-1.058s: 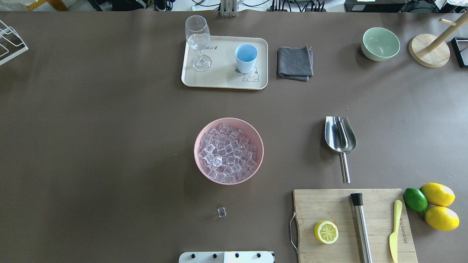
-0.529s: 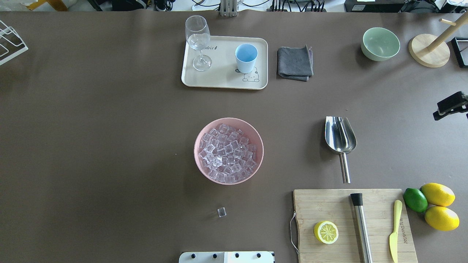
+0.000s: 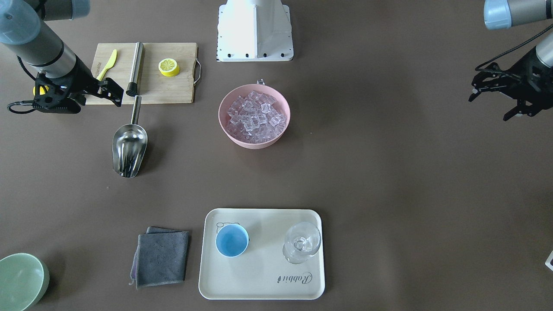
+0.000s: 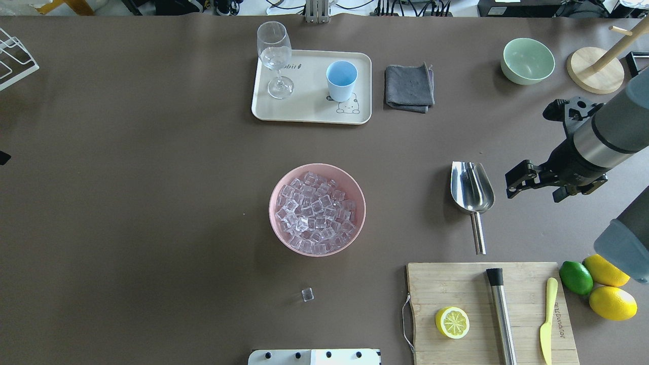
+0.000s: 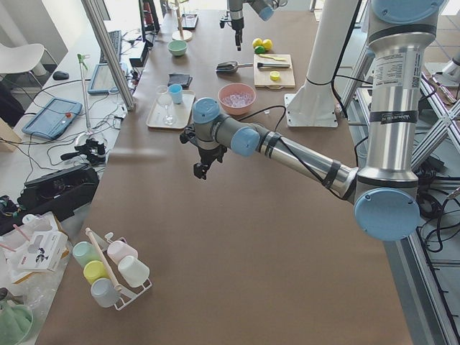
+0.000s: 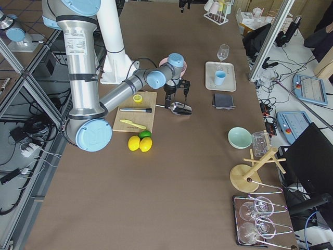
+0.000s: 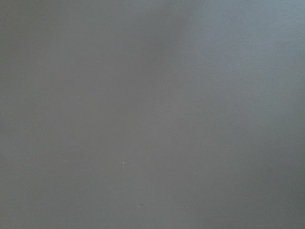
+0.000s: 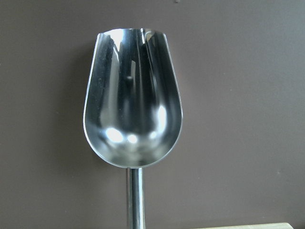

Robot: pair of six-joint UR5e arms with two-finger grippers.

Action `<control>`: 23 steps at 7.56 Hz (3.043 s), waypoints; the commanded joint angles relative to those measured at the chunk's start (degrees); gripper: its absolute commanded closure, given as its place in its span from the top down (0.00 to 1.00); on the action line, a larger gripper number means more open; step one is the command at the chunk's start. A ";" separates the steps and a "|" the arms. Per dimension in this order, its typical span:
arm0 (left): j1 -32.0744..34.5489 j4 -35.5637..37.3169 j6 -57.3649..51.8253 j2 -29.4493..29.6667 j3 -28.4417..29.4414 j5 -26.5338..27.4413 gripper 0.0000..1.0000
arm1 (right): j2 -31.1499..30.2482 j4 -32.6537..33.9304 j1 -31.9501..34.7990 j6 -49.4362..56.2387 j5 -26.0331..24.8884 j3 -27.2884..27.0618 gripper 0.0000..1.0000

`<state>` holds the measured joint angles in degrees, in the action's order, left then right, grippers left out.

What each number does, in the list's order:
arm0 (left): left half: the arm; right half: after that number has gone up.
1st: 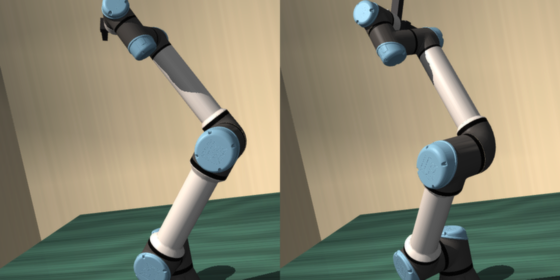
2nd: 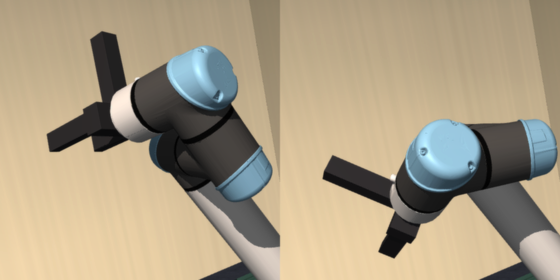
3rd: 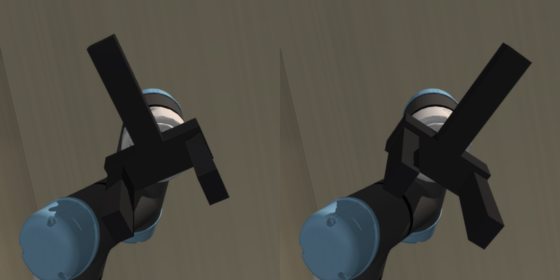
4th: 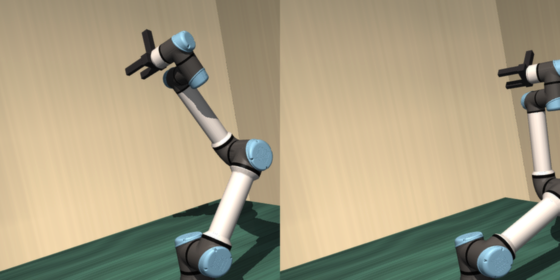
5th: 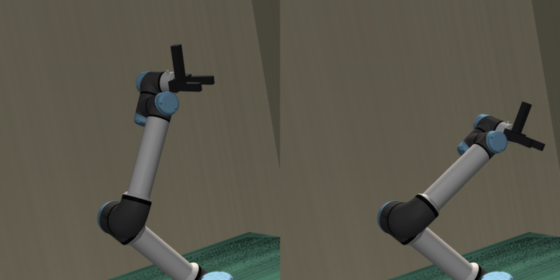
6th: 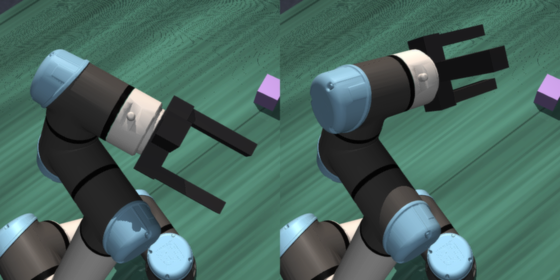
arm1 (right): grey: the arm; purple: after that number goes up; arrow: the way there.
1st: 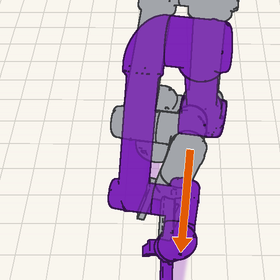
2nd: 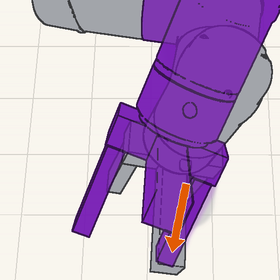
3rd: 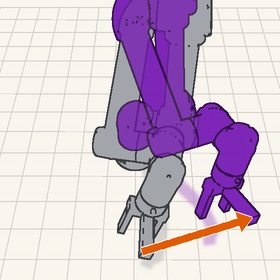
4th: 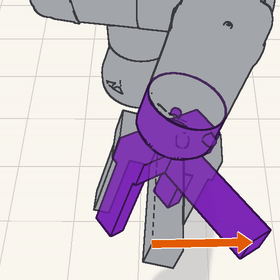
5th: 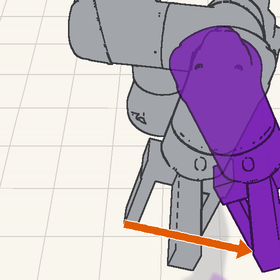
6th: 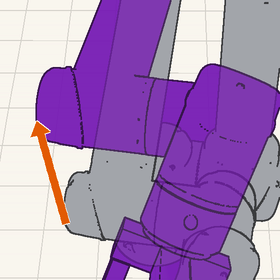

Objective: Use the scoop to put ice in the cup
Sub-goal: 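Reach the right gripper to the scoop handle while the left arm nears the bowl, then grasp and lift the scoop with the right gripper while the left gripper nears the bowl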

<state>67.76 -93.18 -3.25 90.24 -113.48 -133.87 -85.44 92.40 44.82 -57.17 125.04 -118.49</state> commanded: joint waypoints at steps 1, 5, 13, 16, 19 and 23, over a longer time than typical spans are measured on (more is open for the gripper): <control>-7.36 -6.79 0.09 1.78 -1.22 2.38 0.99 | 0.54 -0.11 -10.08 -6.62 -7.33 -0.08 0.99; -14.23 -7.28 -0.18 9.07 -1.12 4.04 0.99 | -0.16 -9.95 -13.36 -9.80 -9.38 5.98 0.98; -24.07 -15.87 -0.88 12.15 0.98 15.48 0.98 | -0.34 -9.87 -13.80 -11.12 -9.03 5.81 0.19; -29.25 -25.37 -1.93 13.47 3.62 17.15 0.98 | -0.43 -9.87 -13.71 -11.12 -8.76 5.29 0.00; -34.27 -34.43 -2.20 13.38 7.83 17.23 0.98 | -1.74 -9.08 -10.92 -9.46 -9.03 1.95 0.00; -36.12 -39.69 -1.85 14.96 10.83 17.15 0.98 | 1.48 6.96 2.52 19.93 -9.03 -3.76 0.00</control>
<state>31.99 -129.98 -5.28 104.69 -103.40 -116.71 -86.41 91.18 41.45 -51.25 115.90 -120.22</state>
